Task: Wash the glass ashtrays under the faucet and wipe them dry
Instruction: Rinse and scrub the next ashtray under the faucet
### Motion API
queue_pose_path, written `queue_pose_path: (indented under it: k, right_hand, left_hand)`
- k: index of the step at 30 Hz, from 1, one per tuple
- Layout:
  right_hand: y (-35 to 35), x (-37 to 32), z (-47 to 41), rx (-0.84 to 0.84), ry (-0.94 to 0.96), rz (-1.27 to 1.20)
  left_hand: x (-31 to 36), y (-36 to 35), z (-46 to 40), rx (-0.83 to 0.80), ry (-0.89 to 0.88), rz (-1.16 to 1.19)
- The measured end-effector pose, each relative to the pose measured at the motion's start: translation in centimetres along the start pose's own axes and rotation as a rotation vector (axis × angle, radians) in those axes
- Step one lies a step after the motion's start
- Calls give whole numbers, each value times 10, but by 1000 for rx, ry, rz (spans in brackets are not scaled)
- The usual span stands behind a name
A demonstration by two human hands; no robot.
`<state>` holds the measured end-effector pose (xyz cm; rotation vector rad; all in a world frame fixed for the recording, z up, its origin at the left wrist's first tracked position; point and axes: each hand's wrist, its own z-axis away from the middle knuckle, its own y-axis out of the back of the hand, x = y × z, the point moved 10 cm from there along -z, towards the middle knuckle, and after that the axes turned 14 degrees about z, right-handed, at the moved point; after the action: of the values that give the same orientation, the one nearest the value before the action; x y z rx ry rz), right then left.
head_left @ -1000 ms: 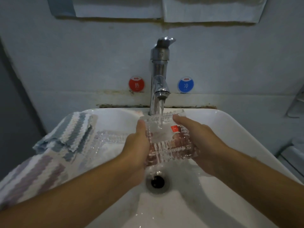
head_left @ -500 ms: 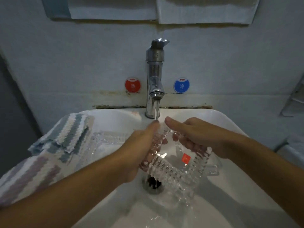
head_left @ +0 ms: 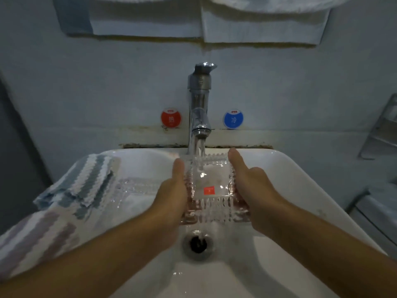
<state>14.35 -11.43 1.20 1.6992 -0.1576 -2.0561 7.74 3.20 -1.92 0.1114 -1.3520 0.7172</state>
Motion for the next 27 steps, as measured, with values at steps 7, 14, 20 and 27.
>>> queue_pose_path:
  k: [7,14,20,27]
  right_hand:
    - [0,2,7,15,-44,-56]
    - [-5,2,1,-48,-24,-89]
    - [-4,11,-4,-29,-57,-141]
    - [-19,5,0,-227,-33,-90]
  left_hand:
    - [8,1,1,-9,-41,9]
    - [14,-9,13,-75,-38,4]
    - [0,-1,3,-24,3,7]
    - [-2,0,4,-16,16,24]
